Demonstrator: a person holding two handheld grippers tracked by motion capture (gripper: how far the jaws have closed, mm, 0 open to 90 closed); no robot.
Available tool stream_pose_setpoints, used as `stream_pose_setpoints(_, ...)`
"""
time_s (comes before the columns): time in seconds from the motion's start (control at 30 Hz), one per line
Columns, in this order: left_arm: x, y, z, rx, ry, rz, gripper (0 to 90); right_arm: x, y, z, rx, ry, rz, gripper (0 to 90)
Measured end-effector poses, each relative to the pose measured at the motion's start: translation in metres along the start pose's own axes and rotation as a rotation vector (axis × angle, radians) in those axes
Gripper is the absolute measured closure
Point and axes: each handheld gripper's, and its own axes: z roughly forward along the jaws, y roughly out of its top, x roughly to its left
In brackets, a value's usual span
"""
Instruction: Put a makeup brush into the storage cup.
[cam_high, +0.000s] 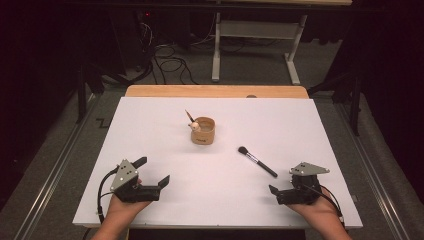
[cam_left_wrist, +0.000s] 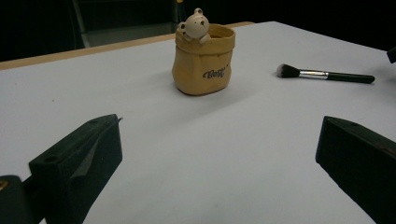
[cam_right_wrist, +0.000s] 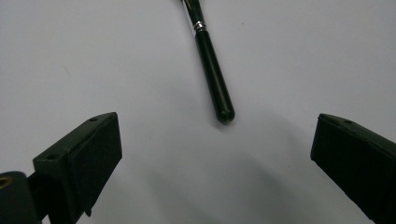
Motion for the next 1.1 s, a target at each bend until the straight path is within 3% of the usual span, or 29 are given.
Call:
stream_pose_setpoints(0.2, 0.001, -0.001, -0.001, -0.012, 0.000, -0.018, 0.7, -0.001, 0.000, 0.004, 0.068, -0.002, 0.005, 2.7)
stream_pose_setpoints(0.5, 0.000, -0.001, -0.001, -0.008, -0.015, -0.010, 0.6, 0.000, 0.006, 0.004, 0.140, 0.001, 0.000, 3.9)
stream_pose_setpoints(1.1, 0.000, -0.001, -0.002, -0.014, -0.021, -0.010, 0.6, 0.004, 0.018, 0.000, 0.285, 0.007, -0.056, 7.2)
